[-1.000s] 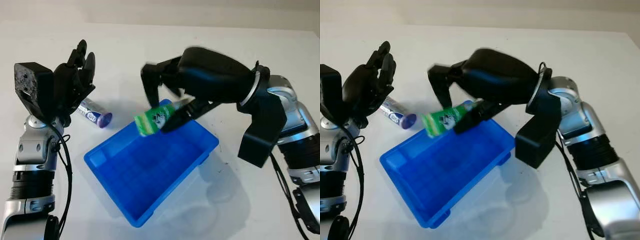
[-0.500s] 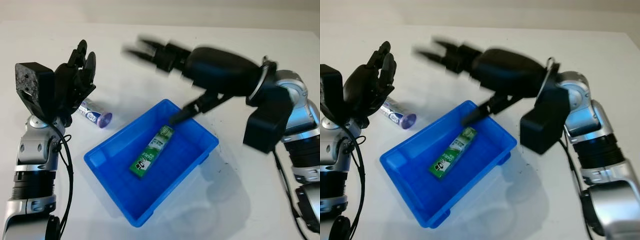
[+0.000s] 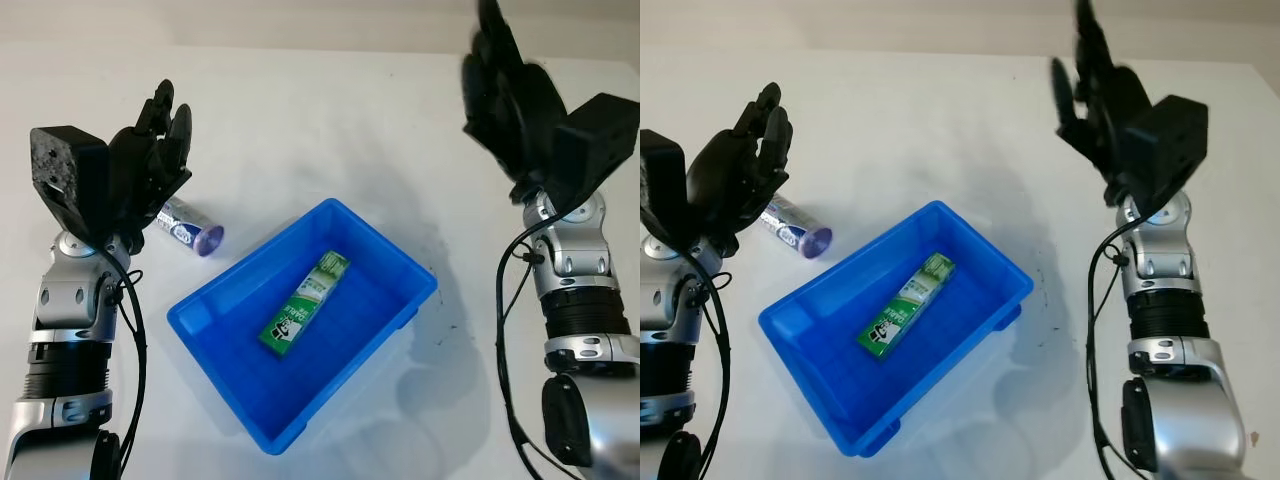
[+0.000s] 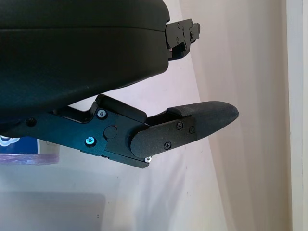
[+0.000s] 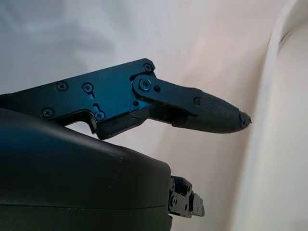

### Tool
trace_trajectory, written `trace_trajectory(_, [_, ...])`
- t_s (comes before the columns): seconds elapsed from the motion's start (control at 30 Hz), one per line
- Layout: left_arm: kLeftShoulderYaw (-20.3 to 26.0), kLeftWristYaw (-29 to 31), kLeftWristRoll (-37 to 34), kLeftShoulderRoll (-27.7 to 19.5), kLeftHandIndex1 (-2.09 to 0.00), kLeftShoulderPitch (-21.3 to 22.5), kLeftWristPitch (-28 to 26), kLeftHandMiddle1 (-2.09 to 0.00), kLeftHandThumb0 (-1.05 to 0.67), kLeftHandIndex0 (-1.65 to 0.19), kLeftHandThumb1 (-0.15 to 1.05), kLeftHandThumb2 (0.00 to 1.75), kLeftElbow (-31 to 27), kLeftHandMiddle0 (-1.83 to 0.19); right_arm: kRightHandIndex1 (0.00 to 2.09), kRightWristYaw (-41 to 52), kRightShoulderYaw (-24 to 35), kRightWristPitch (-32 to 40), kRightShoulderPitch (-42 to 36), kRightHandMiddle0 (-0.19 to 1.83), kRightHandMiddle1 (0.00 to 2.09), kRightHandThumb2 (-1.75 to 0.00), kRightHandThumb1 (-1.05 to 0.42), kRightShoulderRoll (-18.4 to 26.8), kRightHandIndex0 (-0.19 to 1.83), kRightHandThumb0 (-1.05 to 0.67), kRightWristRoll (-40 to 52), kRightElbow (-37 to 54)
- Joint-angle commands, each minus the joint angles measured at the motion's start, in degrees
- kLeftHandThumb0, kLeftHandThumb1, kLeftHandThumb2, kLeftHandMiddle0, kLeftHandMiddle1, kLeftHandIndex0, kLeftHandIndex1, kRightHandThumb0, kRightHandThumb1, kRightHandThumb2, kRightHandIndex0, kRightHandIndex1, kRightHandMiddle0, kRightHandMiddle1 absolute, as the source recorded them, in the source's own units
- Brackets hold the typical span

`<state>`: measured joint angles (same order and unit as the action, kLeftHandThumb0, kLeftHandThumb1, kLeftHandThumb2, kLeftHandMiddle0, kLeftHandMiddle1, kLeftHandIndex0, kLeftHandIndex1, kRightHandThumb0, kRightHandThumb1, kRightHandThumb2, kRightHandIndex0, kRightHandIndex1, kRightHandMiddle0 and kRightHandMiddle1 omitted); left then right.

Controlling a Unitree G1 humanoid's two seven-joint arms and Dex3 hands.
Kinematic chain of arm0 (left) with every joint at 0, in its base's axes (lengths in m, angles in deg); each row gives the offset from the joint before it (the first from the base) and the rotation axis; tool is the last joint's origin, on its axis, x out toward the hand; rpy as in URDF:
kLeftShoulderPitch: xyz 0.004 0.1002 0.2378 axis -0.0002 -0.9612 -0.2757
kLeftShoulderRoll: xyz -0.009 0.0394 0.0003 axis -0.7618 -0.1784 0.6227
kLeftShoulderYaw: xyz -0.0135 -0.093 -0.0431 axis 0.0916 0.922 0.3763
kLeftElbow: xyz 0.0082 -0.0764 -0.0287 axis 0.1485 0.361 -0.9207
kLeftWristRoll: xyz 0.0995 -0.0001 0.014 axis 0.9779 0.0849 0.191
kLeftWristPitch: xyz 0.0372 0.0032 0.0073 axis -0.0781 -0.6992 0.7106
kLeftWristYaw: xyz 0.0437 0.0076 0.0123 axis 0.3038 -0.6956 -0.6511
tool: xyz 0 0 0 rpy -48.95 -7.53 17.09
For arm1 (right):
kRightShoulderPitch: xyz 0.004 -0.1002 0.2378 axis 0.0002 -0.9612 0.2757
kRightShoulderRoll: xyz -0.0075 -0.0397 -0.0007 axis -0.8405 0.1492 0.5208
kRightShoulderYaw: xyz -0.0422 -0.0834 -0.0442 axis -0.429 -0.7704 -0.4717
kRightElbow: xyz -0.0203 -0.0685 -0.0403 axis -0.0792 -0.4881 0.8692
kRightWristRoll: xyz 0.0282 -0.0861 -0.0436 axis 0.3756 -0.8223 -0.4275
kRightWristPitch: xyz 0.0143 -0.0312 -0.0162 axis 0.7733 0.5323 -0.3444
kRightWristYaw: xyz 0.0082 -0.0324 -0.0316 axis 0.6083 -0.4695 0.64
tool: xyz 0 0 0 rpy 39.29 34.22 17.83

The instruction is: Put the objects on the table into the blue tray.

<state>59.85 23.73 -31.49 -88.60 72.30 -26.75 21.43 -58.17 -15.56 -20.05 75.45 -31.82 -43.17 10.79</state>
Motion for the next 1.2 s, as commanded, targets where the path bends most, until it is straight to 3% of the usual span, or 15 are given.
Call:
trace_trajectory(0.0, [0.3,0.1,0.0,-0.7,-0.06,0.1,0.0,-0.06,-0.79,0.17,1.05,0.67,-0.2,0.17,0.0,-0.7,1.0,1.4,-1.1,-0.19,0.0,-0.75,-1.05,-0.5,-0.19,-0.74,0.8,2.1])
trace_trajectory(0.43, [-0.5,2.0,1.9,-4.1,-0.07,1.6,1.1,-0.07,-0.75,0.14,1.05,0.67,1.0,0.13,0.0,-2.9,0.1,3.8,-5.2,-0.19,0.0,-0.77,-1.05,-3.1,-0.19,-0.69,0.0,8.7])
trace_trajectory(0.53, [-3.1,6.7,6.7,-10.5,-0.08,3.7,8.9,-0.07,-0.71,0.1,1.05,0.55,6.0,0.1,0.0,-2.2,0.2,3.7,-5.4,-0.19,0.0,-0.77,-1.05,-3.1,-0.19,-0.7,0.2,9.2])
trace_trajectory(0.57, [-3.6,9.5,7.3,-12.8,-0.08,5.0,10.9,-0.06,-0.76,0.09,1.05,0.46,8.1,0.11,0.0,-2.0,0.2,3.3,-5.5,-0.19,0.0,-0.77,-1.05,-3.1,-0.19,-0.7,0.1,9.2])
trace_trajectory(0.6, [-4.6,12.7,8.5,-15.6,-0.06,6.5,13.6,-0.04,-0.78,0.12,1.03,0.26,10.5,0.16,0.0,-1.8,0.1,2.7,-5.6,-0.19,0.0,-0.77,-1.05,-3.0,-0.19,-0.7,0.0,9.2])
trace_trajectory(0.7, [-8.5,18.5,14.5,-22.9,-0.05,11.2,19.1,-0.03,-0.85,0.14,0.93,0.06,15.8,0.18,0.0,-1.5,0.0,1.6,-5.4,-0.19,0.0,-0.77,-1.05,-2.8,-0.19,-0.71,-0.7,8.6])
trace_trajectory(0.77, [-11.2,20.8,19.0,-26.8,-0.05,13.5,21.4,-0.04,-0.83,0.15,0.87,0.03,17.3,0.17,0.0,-1.0,0.1,1.3,-5.3,-0.19,0.0,-0.77,-1.05,-2.7,-0.19,-0.71,-0.6,8.1])
trace_trajectory(0.83, [-12.8,22.9,21.9,-29.8,-0.05,14.4,24.7,-0.05,-0.64,0.14,0.81,0.02,17.0,0.15,0.0,-0.9,0.3,0.9,-5.2,-0.19,0.0,-0.77,-1.05,-2.8,-0.19,-0.71,-0.6,7.6])
trace_trajectory(0.9, [-14.2,25.5,23.6,-32.0,-0.06,14.6,28.6,-0.05,-0.59,0.14,0.8,0.03,16.9,0.16,0.0,-0.8,0.3,0.5,-5.1,-0.19,0.0,-0.77,-1.05,-2.8,-0.19,-0.71,-0.6,7.0])
trace_trajectory(1.0, [-17.1,26.8,28.2,-33.2,-0.05,14.1,29.9,-0.04,-0.63,0.14,0.81,0.05,15.7,0.18,0.0,-0.4,0.2,0.2,-4.7,-0.19,0.0,-0.76,-1.05,-2.8,-0.19,-0.72,-0.7,6.0])
trace_trajectory(1.17, [-20.4,24.9,33.3,-33.2,-0.08,13.8,39.0,-0.08,-0.61,0.09,0.83,0.06,19.3,0.1,0.0,-0.1,0.1,-0.2,-3.8,-0.19,0.0,-0.76,-1.05,-3.1,-0.19,-0.72,-0.6,4.5])
